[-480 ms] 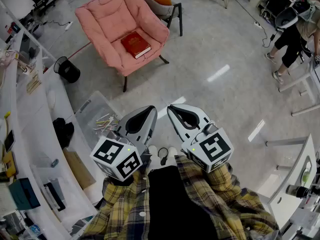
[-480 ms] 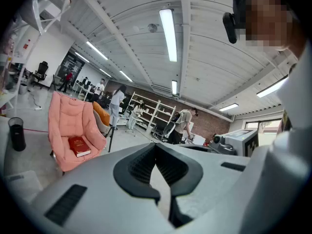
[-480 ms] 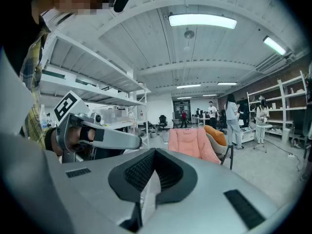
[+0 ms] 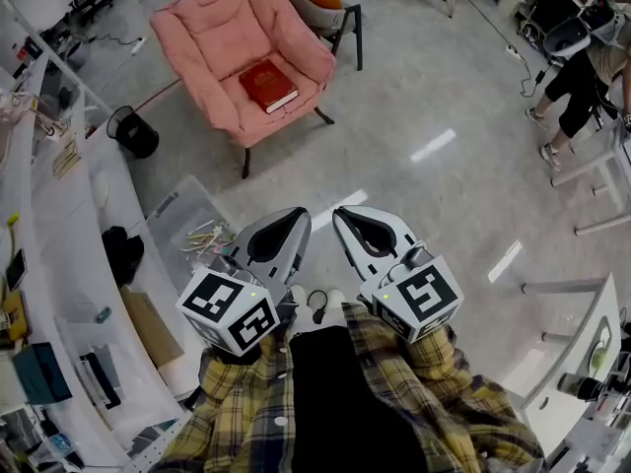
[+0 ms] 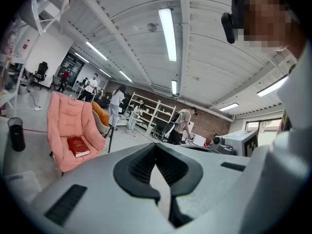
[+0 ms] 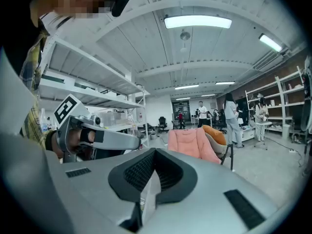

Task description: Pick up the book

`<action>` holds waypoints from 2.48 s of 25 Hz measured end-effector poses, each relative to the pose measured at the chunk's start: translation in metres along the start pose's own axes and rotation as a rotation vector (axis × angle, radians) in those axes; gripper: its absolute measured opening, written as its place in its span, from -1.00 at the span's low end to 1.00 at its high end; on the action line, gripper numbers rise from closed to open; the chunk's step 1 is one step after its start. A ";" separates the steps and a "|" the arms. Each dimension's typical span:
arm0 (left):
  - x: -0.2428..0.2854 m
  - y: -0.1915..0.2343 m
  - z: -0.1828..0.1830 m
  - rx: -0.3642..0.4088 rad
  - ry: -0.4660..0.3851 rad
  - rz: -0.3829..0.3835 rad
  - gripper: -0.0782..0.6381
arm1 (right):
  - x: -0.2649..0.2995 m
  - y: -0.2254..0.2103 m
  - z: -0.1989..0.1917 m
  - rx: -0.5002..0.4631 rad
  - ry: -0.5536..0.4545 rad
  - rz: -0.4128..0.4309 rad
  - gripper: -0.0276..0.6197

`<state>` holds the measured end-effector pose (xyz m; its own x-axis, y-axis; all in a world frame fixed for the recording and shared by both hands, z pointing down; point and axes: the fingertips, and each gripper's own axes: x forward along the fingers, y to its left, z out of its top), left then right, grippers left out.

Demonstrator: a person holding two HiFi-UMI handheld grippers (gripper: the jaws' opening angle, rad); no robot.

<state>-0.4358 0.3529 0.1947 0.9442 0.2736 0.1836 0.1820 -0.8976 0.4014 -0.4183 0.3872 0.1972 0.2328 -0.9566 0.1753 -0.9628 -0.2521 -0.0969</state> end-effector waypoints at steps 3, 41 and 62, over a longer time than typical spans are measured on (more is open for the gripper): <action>0.001 -0.003 -0.001 0.004 -0.009 0.020 -0.77 | -0.007 -0.004 0.002 0.010 -0.006 0.009 -0.87; 0.083 0.175 0.063 -0.027 0.052 0.004 -0.77 | 0.167 -0.096 -0.004 0.074 0.077 -0.063 -0.86; 0.190 0.248 0.090 -0.062 0.089 -0.017 -0.77 | 0.236 -0.212 0.001 0.099 0.121 -0.124 -0.86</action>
<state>-0.1861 0.1509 0.2483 0.9125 0.3203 0.2545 0.1776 -0.8706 0.4589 -0.1594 0.2150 0.2581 0.3250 -0.8943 0.3077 -0.9081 -0.3859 -0.1624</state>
